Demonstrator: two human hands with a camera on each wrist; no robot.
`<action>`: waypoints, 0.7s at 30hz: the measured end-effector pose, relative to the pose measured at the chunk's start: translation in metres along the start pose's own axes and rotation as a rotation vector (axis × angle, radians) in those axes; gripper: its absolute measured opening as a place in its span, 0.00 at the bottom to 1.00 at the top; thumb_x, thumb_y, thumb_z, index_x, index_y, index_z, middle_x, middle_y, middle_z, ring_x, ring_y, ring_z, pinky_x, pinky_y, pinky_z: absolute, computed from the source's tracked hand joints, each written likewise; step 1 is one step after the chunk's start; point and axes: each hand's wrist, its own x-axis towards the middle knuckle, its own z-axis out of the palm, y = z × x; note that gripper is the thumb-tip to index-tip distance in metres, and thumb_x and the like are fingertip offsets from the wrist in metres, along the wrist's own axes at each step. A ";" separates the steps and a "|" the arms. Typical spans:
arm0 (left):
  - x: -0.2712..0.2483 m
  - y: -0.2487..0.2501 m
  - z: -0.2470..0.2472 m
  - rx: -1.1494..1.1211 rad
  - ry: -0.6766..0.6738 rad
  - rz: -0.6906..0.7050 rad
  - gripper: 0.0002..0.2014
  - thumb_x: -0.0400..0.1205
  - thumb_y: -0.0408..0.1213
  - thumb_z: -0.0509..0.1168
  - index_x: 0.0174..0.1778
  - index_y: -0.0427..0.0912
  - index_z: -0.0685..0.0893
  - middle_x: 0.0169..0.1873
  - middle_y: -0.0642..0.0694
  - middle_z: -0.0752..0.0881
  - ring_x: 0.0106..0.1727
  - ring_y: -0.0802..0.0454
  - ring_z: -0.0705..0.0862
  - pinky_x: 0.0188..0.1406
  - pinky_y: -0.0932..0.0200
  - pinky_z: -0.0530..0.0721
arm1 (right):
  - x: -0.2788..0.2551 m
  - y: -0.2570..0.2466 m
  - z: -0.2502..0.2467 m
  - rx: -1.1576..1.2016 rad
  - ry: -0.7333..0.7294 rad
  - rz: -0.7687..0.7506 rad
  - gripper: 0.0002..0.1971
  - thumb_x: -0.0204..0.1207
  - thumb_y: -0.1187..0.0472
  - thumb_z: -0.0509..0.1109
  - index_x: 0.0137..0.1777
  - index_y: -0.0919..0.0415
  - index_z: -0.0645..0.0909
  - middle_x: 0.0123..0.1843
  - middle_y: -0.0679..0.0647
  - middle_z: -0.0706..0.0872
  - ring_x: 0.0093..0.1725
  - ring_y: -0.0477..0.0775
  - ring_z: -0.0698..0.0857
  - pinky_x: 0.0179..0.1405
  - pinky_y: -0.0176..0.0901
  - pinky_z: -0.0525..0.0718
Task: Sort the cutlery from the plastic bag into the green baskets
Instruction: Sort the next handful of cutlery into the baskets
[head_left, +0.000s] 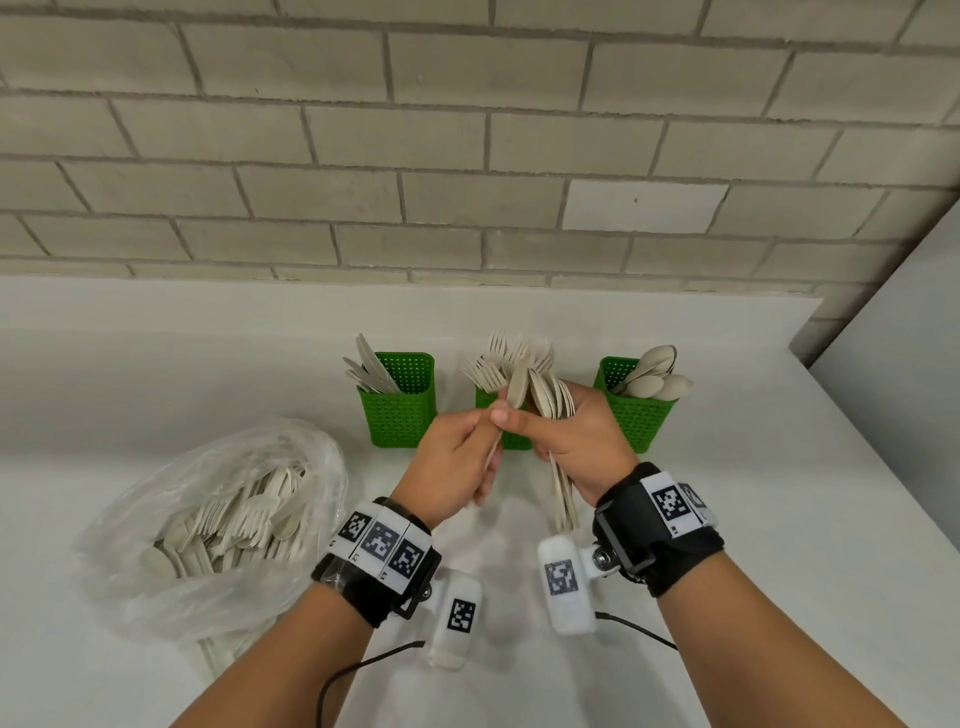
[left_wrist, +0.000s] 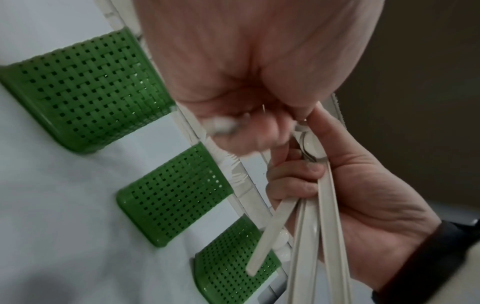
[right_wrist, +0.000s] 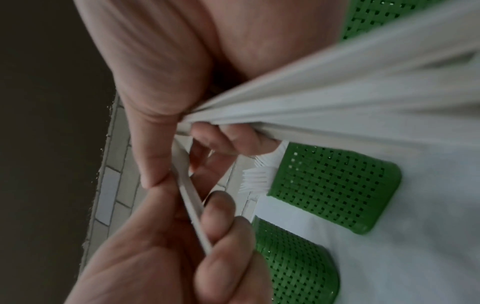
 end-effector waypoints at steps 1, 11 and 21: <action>0.001 0.001 -0.002 0.005 -0.029 0.000 0.25 0.87 0.46 0.57 0.28 0.33 0.78 0.19 0.44 0.78 0.19 0.47 0.79 0.22 0.61 0.77 | 0.000 -0.001 0.002 -0.030 0.009 -0.003 0.09 0.72 0.73 0.77 0.51 0.72 0.85 0.30 0.47 0.88 0.28 0.39 0.83 0.29 0.28 0.80; 0.012 0.026 0.004 -0.053 0.086 0.122 0.32 0.75 0.51 0.67 0.77 0.51 0.69 0.65 0.54 0.79 0.63 0.68 0.80 0.57 0.70 0.79 | 0.004 -0.013 0.004 -0.341 0.131 -0.188 0.04 0.76 0.70 0.73 0.45 0.67 0.80 0.33 0.56 0.86 0.31 0.48 0.87 0.33 0.38 0.83; 0.072 0.094 0.045 0.429 -0.228 0.408 0.22 0.89 0.46 0.56 0.80 0.45 0.69 0.74 0.46 0.77 0.72 0.54 0.75 0.72 0.59 0.72 | 0.032 -0.055 -0.035 -0.615 0.260 -0.321 0.16 0.77 0.76 0.66 0.64 0.68 0.80 0.57 0.61 0.86 0.50 0.45 0.81 0.46 0.19 0.76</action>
